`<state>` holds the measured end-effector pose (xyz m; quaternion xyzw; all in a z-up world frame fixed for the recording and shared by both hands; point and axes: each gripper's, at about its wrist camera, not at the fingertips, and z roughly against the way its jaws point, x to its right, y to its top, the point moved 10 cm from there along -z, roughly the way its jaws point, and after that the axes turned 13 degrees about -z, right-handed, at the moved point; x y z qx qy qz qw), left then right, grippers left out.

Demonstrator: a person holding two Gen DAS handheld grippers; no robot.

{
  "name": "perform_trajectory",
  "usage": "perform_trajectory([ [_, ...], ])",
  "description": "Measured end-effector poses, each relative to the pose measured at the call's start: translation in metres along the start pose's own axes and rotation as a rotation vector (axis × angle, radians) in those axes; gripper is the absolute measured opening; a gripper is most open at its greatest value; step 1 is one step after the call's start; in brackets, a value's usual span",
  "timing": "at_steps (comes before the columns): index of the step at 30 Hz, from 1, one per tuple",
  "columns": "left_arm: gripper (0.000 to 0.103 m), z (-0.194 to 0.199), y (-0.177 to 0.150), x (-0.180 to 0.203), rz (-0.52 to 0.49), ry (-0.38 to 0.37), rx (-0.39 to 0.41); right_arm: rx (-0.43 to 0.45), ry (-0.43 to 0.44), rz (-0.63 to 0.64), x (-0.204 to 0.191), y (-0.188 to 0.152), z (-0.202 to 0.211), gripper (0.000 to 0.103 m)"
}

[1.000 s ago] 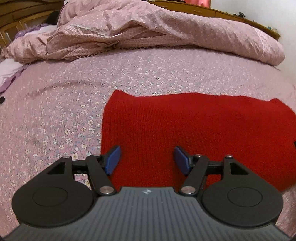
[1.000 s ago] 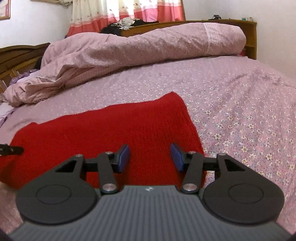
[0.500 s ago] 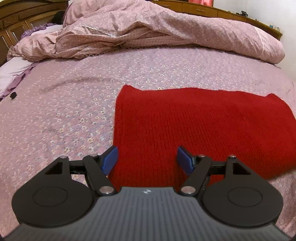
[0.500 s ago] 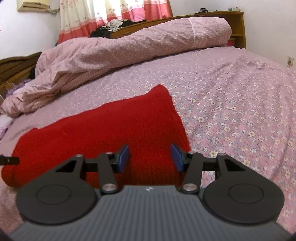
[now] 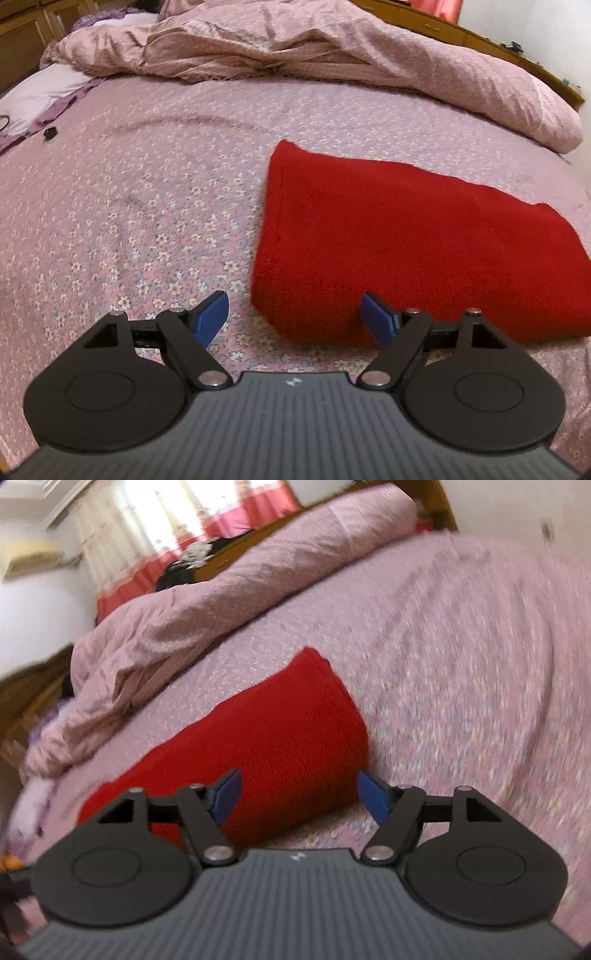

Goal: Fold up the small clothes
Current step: 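Move the right gripper to the end of the folded bundle and grasp it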

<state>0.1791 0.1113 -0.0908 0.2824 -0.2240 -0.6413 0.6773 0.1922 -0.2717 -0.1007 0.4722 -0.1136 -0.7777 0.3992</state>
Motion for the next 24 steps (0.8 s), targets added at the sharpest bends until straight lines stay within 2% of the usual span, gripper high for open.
perform_trajectory([
  [6, 0.088, -0.011, -0.005, -0.001, 0.032, -0.002, -0.023, -0.072, 0.026, -0.193, 0.011, -0.016, -0.019, 0.074],
  [19, 0.092, -0.028, -0.015, -0.005, 0.077, -0.016, -0.053, -0.016, 0.06, -0.254, 0.0, -0.02, -0.042, 0.079],
  [24, 0.093, -0.032, -0.017, -0.005, 0.086, -0.02, -0.059, -0.084, 0.104, -0.36, -0.007, -0.028, -0.041, 0.079],
])
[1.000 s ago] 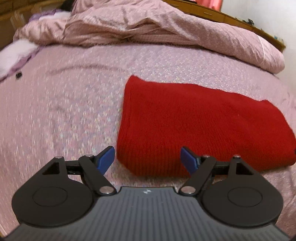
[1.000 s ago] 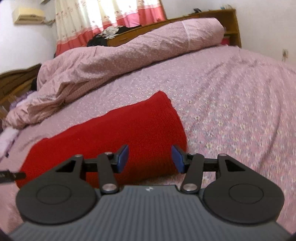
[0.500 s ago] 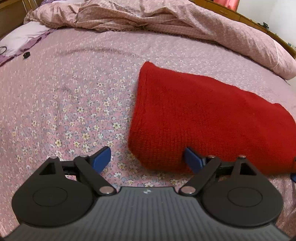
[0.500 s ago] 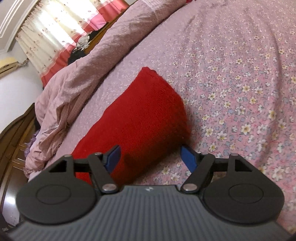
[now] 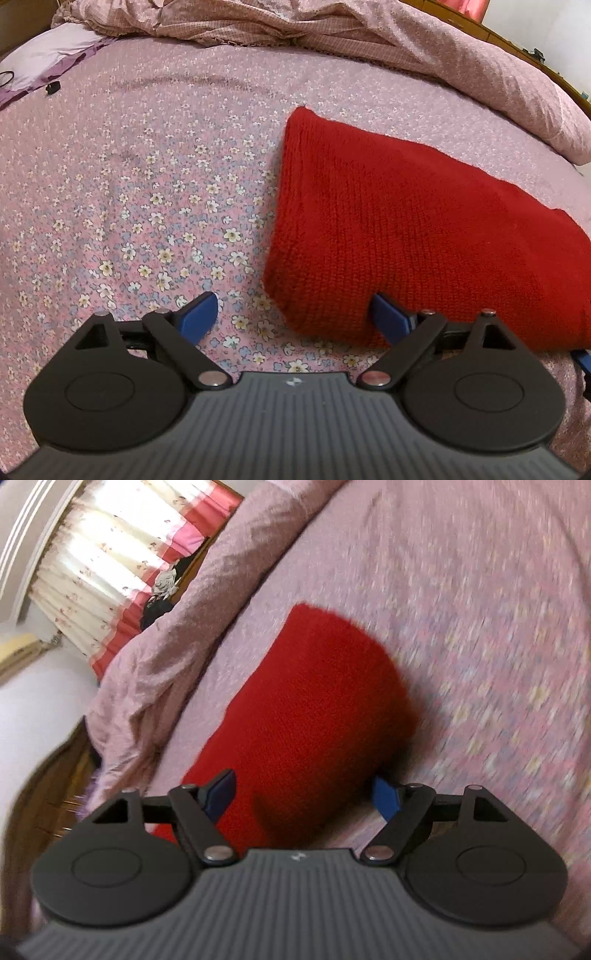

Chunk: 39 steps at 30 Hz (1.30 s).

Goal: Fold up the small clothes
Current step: 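Move the right gripper to the end of the folded bundle and grasp it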

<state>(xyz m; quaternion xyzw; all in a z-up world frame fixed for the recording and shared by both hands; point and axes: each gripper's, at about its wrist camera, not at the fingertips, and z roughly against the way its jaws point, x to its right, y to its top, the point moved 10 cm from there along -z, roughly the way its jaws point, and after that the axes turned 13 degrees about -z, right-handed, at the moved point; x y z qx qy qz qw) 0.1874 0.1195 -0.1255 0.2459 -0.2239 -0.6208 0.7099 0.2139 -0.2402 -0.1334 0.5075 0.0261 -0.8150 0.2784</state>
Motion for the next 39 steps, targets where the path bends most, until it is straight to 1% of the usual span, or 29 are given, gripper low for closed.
perform_trajectory([
  [3, 0.094, -0.002, 0.0, -0.001, -0.003, -0.002, -0.002, 0.031, -0.002, -0.021, 0.0, 0.002, -0.004, 0.077],
  [6, 0.094, -0.003, 0.0, -0.002, -0.002, -0.005, -0.003, 0.076, 0.017, -0.086, 0.003, 0.01, -0.009, 0.076],
  [8, 0.094, -0.004, 0.0, -0.003, -0.001, -0.004, -0.006, 0.094, 0.022, -0.093, 0.004, 0.013, -0.01, 0.076],
  [13, 0.095, -0.004, 0.0, -0.002, -0.006, -0.001, -0.008, 0.113, 0.034, -0.074, 0.001, 0.014, -0.012, 0.076],
  [19, 0.095, -0.005, 0.0, -0.002, -0.004, -0.006, -0.011, 0.12, 0.047, -0.123, 0.006, 0.023, -0.01, 0.076],
  [21, 0.095, -0.006, 0.0, -0.002, -0.004, -0.007, -0.011, 0.129, 0.042, -0.132, 0.007, 0.026, -0.01, 0.073],
  [23, 0.095, -0.006, 0.0, -0.002, -0.003, -0.008, -0.012, 0.141, 0.041, -0.148, 0.009, 0.029, -0.009, 0.067],
  [25, 0.095, -0.006, 0.0, -0.002, -0.004, -0.007, -0.014, 0.151, 0.026, -0.167, 0.016, 0.031, -0.007, 0.055],
  [27, 0.095, -0.006, 0.0, -0.002, -0.006, -0.006, -0.014, 0.154, 0.024, -0.187, 0.022, 0.033, -0.006, 0.049],
  [28, 0.095, -0.007, 0.0, -0.002, -0.006, -0.006, -0.015, 0.152, 0.027, -0.195, 0.025, 0.034, -0.004, 0.048],
  [34, 0.095, -0.005, 0.0, -0.002, -0.008, -0.002, -0.02, 0.143, 0.038, -0.206, 0.029, 0.035, -0.002, 0.045],
  [39, 0.095, 0.0, 0.003, -0.001, -0.016, 0.01, -0.014, 0.129, 0.042, -0.175, 0.025, 0.036, -0.002, 0.035],
])
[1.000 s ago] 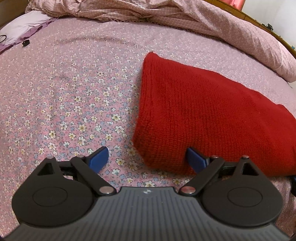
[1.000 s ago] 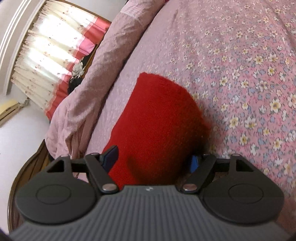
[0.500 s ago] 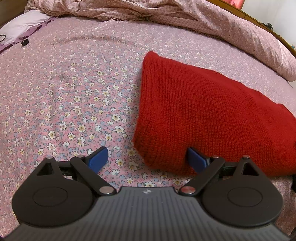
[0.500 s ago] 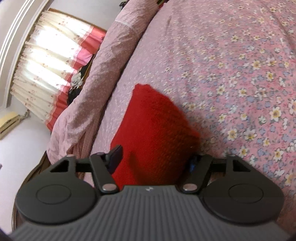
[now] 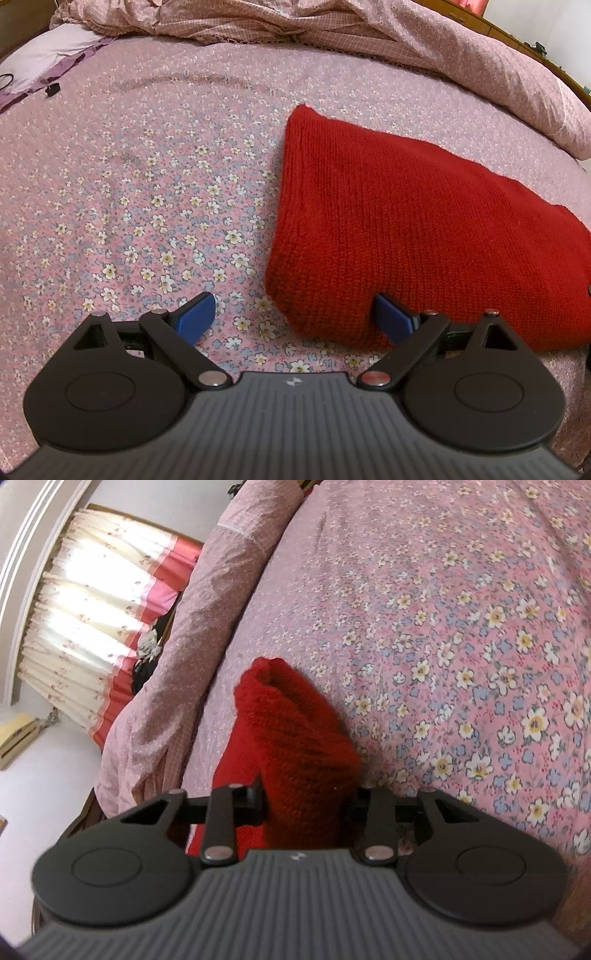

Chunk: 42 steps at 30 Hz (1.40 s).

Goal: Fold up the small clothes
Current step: 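Move the right gripper to the end of the folded bundle and grasp it, then lift the bundle end with the right gripper and fold it over the rest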

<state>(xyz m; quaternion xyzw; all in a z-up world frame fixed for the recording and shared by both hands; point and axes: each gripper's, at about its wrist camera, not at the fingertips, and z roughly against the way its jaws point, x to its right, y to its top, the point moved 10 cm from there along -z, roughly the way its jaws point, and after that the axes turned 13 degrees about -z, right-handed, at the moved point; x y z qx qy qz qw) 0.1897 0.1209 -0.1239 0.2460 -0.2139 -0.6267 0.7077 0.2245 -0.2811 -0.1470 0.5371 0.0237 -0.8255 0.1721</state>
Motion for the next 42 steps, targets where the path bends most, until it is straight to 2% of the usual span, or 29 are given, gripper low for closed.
perform_trajectory([
  [4, 0.095, 0.006, 0.003, 0.002, -0.015, 0.018, 0.018, -0.003, -0.001, 0.055, -0.008, 0.0, 0.0, 0.032],
  [18, 0.095, 0.024, 0.003, -0.005, -0.001, 0.035, 0.034, -0.015, 0.026, 0.115, -0.027, 0.004, -0.004, 0.029],
  [24, 0.095, 0.029, 0.002, -0.012, 0.016, 0.04, 0.035, 0.002, 0.081, 0.268, -0.066, -0.004, 0.002, 0.028],
  [42, 0.095, 0.037, -0.001, -0.032, 0.053, 0.056, 0.041, -0.013, 0.208, 0.535, -0.139, -0.038, 0.015, 0.027],
])
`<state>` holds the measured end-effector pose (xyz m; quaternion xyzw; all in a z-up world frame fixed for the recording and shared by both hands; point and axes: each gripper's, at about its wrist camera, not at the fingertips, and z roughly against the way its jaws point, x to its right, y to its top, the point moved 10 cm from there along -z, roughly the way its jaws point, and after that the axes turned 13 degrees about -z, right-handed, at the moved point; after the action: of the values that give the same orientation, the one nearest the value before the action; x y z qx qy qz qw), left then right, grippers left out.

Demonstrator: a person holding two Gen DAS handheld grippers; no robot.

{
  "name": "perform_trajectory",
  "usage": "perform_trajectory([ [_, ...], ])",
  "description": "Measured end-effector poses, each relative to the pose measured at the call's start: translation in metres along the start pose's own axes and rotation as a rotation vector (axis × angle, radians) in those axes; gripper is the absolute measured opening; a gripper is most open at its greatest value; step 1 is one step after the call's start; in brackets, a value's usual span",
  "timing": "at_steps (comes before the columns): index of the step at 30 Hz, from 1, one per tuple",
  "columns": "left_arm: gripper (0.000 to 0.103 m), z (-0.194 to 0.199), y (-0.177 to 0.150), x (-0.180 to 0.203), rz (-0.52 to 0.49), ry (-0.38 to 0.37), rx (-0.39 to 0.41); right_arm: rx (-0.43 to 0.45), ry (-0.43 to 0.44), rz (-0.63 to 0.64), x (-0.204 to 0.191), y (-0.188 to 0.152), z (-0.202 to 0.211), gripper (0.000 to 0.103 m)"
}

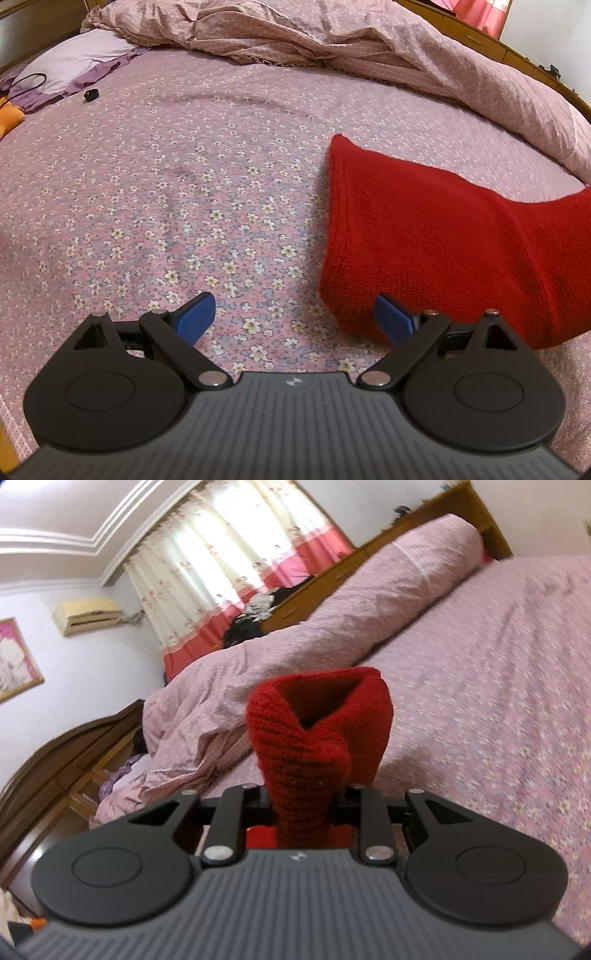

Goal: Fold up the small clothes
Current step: 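Lift the bundle end with the right gripper and fold it over the rest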

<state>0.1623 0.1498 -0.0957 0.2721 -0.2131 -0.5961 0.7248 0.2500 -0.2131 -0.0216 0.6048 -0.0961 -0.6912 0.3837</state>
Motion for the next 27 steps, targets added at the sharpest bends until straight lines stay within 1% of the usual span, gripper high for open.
perform_trajectory([
  [7, 0.095, 0.006, -0.001, -0.012, 0.009, 0.018, 0.01, -0.017, 0.06, 0.077, -0.035, -0.005, -0.006, 0.027],
  [14, 0.095, 0.012, -0.004, -0.027, 0.03, 0.033, 0.022, -0.056, 0.112, 0.153, -0.075, -0.022, -0.02, 0.027],
  [18, 0.095, 0.013, -0.008, -0.037, 0.049, 0.038, 0.019, -0.098, 0.123, 0.214, -0.095, -0.042, -0.031, 0.027],
  [21, 0.095, 0.013, -0.012, -0.045, 0.065, 0.041, 0.016, -0.151, 0.127, 0.254, -0.105, -0.063, -0.041, 0.027],
  [27, 0.095, 0.012, -0.018, -0.058, 0.095, 0.044, 0.012, -0.278, 0.108, 0.365, -0.113, -0.118, -0.055, 0.027],
])
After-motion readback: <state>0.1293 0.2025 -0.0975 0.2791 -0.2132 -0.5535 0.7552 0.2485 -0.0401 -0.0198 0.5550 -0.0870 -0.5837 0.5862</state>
